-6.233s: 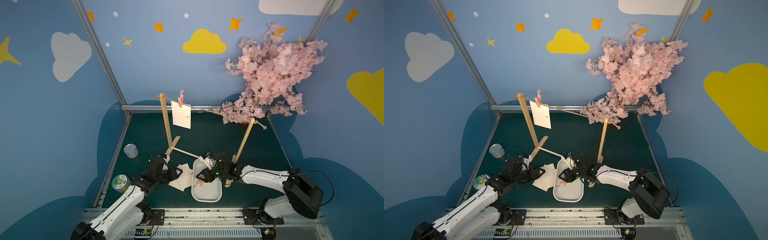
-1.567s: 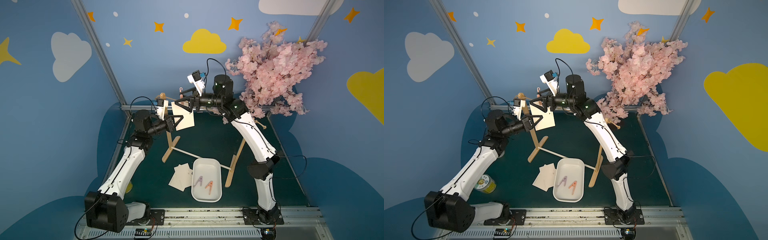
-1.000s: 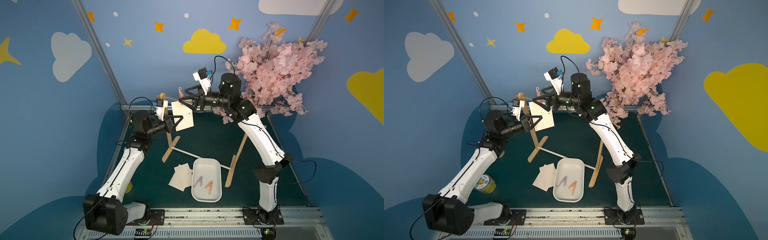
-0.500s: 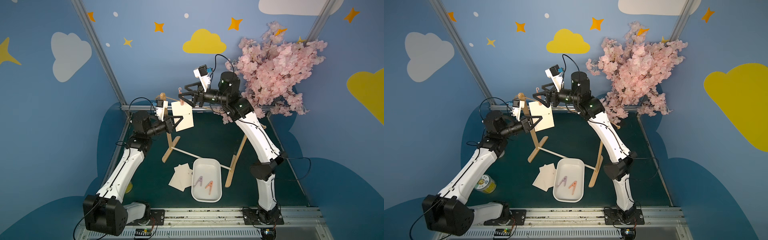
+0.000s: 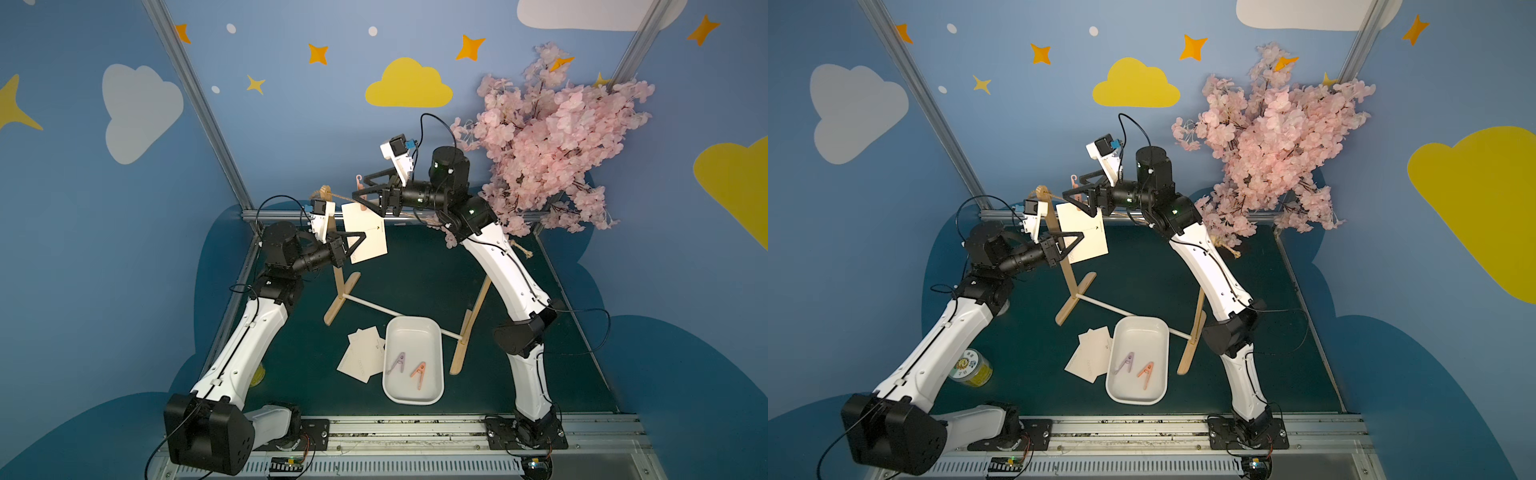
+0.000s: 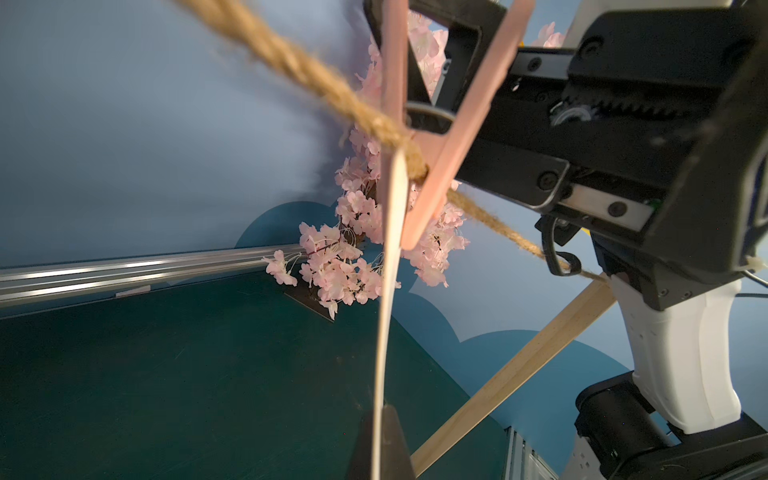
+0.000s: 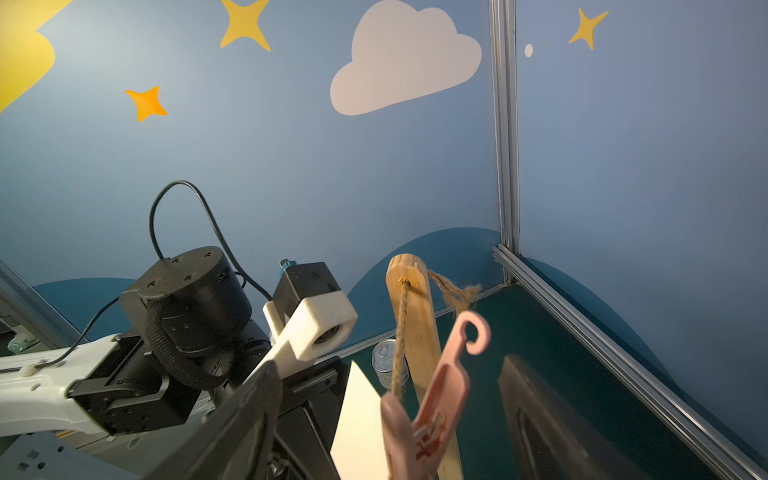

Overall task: Remove the postcards from the strings
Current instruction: Remove the clamp from the clothesline.

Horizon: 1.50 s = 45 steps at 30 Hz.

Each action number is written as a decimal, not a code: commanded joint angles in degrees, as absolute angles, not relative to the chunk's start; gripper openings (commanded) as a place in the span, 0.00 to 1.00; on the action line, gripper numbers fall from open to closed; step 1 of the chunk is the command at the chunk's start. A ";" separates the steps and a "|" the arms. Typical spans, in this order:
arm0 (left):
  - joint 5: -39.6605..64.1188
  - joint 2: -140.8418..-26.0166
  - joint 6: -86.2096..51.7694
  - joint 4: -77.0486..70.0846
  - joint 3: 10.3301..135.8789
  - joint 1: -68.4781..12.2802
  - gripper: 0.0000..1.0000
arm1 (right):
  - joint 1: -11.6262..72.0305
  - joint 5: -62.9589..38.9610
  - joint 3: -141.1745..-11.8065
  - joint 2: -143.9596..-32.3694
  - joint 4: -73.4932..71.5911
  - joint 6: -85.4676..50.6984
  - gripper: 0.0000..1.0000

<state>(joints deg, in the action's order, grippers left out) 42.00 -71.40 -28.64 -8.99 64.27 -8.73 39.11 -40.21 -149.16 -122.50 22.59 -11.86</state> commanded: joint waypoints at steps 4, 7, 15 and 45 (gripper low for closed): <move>41.73 -70.52 -27.47 -8.61 64.25 -8.53 0.03 | 39.51 -41.78 -150.64 -123.99 21.07 -12.72 0.83; 41.76 -70.58 -27.40 -8.53 64.24 -8.55 0.03 | 39.63 -42.26 -150.74 -124.18 20.86 -12.85 0.84; 41.94 -70.58 -27.38 -8.22 64.22 -8.54 0.03 | 39.99 -44.47 -150.80 -124.39 20.35 -13.78 0.83; 44.00 -70.82 -26.86 -7.21 64.77 -8.43 0.03 | 39.81 -48.69 -150.92 -125.05 19.29 -15.00 0.55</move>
